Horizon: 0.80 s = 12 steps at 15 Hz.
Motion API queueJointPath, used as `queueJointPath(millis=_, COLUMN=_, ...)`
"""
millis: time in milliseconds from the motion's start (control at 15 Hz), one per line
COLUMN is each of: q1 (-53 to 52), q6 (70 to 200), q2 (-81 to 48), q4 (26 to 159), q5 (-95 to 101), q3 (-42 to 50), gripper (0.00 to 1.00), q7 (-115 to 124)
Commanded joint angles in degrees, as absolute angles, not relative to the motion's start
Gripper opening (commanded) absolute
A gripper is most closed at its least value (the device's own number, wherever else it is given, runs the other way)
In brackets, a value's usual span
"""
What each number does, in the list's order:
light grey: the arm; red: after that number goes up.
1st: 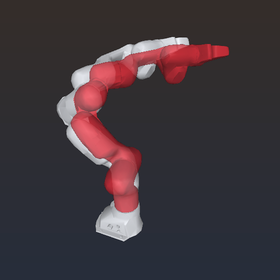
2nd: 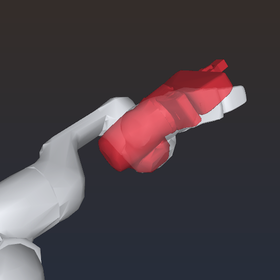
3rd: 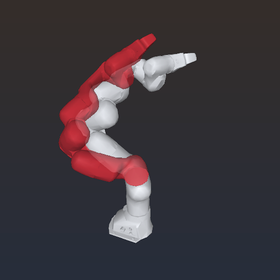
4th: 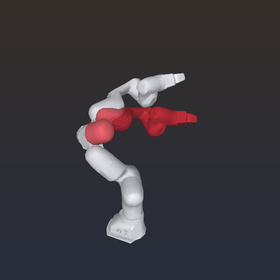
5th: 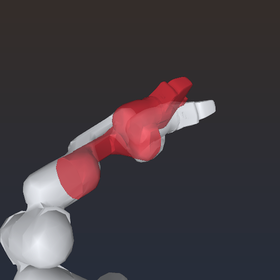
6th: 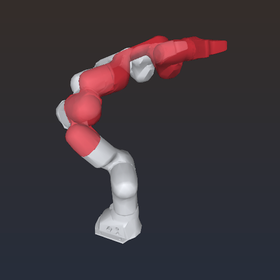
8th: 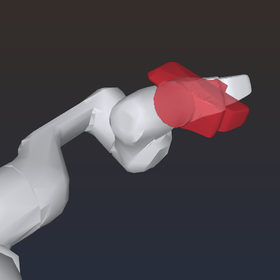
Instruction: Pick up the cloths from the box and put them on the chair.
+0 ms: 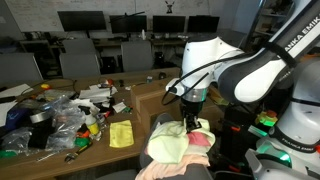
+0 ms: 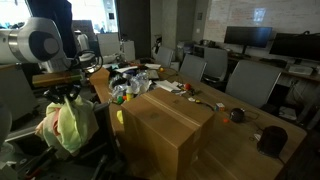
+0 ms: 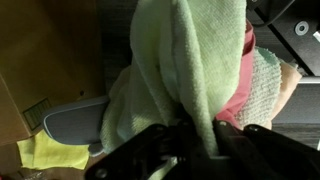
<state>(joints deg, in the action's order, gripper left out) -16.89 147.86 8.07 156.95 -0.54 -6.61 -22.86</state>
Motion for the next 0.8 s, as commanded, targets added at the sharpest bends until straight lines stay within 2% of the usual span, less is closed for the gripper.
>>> queueJointPath(millis=0, q1=-15.8, q6=149.2, q2=5.6, q4=155.4, q5=-0.3, q3=-7.9, gripper=0.04, q7=-21.6)
queueJointPath(millis=733, q1=-15.7, q6=152.1, q2=3.3, q4=154.9, q5=-1.6, q3=-8.8, gripper=0.04, q7=-19.7)
